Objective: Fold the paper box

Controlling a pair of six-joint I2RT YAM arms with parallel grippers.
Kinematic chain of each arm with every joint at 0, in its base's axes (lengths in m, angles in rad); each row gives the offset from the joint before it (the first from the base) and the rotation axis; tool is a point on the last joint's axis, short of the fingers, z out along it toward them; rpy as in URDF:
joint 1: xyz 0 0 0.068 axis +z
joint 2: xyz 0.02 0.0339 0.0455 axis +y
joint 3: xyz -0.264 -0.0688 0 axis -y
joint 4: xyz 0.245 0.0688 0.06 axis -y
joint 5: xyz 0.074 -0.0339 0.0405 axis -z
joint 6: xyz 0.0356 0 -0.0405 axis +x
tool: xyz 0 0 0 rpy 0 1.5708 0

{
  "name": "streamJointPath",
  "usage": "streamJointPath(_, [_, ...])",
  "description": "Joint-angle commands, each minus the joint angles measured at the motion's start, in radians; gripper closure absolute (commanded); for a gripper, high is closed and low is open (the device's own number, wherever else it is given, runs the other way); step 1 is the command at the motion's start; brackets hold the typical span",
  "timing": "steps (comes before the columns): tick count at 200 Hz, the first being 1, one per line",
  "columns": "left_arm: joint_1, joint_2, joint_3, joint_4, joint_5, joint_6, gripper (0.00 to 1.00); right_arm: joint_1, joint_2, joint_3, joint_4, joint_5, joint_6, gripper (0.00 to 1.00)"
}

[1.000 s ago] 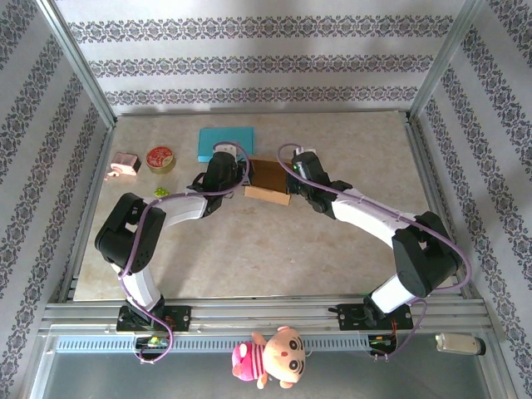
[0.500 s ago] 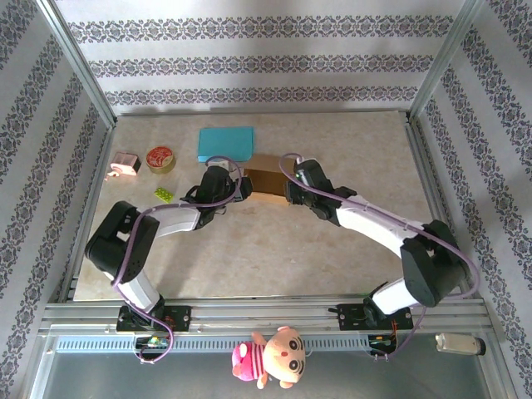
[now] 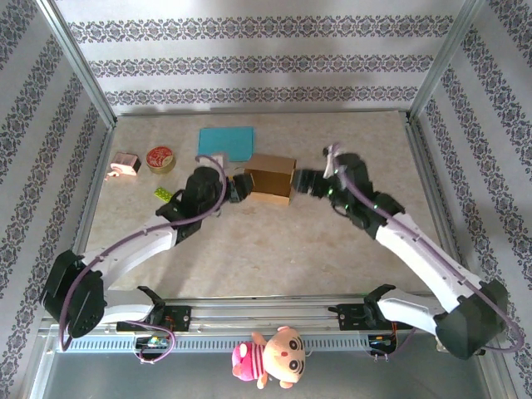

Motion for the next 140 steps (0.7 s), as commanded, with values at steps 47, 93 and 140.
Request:
streamJointPath(47, [0.249,0.550,0.710,-0.542,0.428,0.042,0.42,-0.183,0.452,0.325,-0.164,-0.373,0.145,0.28])
streamJointPath(93, [0.252,0.657,0.706,-0.551,0.540,0.093,0.63,-0.160,0.605,0.343,-0.190,-0.418,0.087,0.38])
streamJointPath(140, [0.253,0.669,0.481,-0.430,0.513,0.096,0.77,-0.120,0.654,0.245,-0.197,-0.308,0.035,0.41])
